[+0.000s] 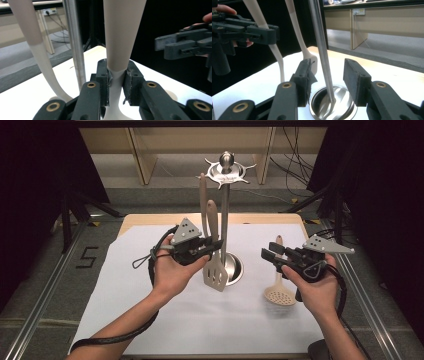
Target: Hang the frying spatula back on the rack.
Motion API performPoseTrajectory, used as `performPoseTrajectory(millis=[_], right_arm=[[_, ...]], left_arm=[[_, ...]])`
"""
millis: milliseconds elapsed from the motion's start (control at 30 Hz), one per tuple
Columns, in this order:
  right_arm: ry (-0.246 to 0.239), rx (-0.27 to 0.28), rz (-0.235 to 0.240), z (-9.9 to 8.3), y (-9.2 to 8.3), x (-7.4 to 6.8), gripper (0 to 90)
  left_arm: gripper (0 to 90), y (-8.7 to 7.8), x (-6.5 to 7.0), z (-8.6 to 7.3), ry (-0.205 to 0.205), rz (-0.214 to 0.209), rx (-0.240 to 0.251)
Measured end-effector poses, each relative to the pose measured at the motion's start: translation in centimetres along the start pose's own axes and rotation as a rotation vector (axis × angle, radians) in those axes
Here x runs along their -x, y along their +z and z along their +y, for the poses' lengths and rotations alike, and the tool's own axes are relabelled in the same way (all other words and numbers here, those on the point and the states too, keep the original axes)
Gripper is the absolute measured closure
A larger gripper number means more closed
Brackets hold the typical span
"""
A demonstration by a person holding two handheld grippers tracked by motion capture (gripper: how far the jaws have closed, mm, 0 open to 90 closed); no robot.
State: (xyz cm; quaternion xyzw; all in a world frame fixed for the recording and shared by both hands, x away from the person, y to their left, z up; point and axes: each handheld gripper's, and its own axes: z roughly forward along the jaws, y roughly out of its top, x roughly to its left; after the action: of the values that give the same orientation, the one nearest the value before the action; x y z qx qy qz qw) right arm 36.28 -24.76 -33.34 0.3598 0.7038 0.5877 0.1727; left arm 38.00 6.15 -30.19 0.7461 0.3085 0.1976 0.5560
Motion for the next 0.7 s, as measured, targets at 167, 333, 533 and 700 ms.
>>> performPoseTrajectory(millis=[167,333,533,700], right_arm=[[-0.003,0.006,-0.001,0.2,0.0,-0.1,59.0],[0.002,0.009,0.004,0.3,-0.1,-0.1,59.5],[0.0,0.018,-0.007,0.3,-0.3,0.0,59.6],[0.024,0.017,-0.004,0.5,-0.5,-0.2,59.8]], left_arm=[[75.9,0.4,-0.4,0.7,0.0,0.022,-0.005],[75.9,0.7,-0.5,1.1,0.006,0.03,-0.014],[75.9,0.8,-0.4,1.9,0.03,0.031,-0.019],[75.9,1.1,-0.5,2.4,0.043,0.03,-0.023]])
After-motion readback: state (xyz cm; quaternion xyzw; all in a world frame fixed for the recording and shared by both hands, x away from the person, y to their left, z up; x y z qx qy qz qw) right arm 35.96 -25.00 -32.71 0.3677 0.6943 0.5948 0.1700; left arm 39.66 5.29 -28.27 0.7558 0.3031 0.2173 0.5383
